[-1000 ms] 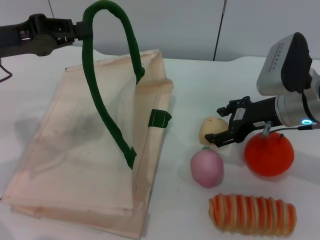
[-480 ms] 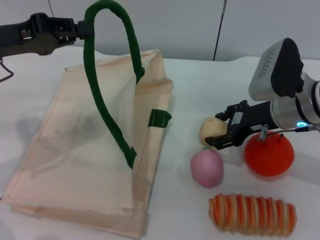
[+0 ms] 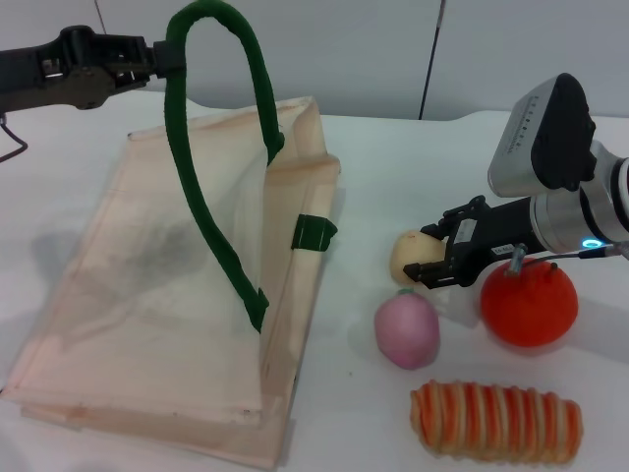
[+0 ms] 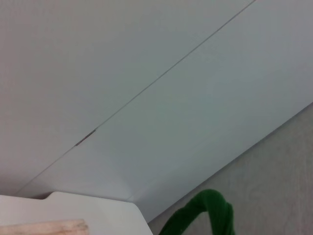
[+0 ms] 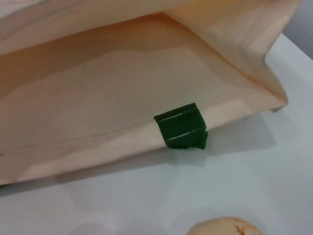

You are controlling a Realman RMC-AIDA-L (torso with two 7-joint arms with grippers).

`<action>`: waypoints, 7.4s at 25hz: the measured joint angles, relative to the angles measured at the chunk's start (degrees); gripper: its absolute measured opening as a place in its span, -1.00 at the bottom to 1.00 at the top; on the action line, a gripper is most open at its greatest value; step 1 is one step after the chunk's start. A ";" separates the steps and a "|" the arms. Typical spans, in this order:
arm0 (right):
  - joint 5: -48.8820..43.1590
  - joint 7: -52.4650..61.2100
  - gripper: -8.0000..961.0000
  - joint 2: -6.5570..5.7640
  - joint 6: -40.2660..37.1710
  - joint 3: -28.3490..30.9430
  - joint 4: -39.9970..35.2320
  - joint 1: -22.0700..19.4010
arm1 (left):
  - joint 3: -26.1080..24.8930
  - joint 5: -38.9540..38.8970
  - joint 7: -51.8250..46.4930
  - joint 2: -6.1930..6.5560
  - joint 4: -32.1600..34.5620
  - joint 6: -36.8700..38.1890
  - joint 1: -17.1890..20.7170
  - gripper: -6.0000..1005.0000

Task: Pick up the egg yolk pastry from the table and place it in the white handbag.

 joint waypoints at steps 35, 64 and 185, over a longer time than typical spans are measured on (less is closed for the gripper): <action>-0.08 1.49 0.11 -0.27 0.23 0.01 -0.65 -0.02 | 0.00 -0.03 -0.35 0.05 0.07 -0.62 0.03 -0.68; 0.48 1.18 0.04 -0.16 1.41 0.01 -3.73 -1.67 | 0.00 -0.03 -0.44 0.18 0.07 -0.79 0.31 -0.65; 106.35 -83.18 0.83 0.51 7.83 25.13 34.65 -11.23 | -0.89 -66.75 114.77 -8.54 42.01 -34.68 17.81 0.43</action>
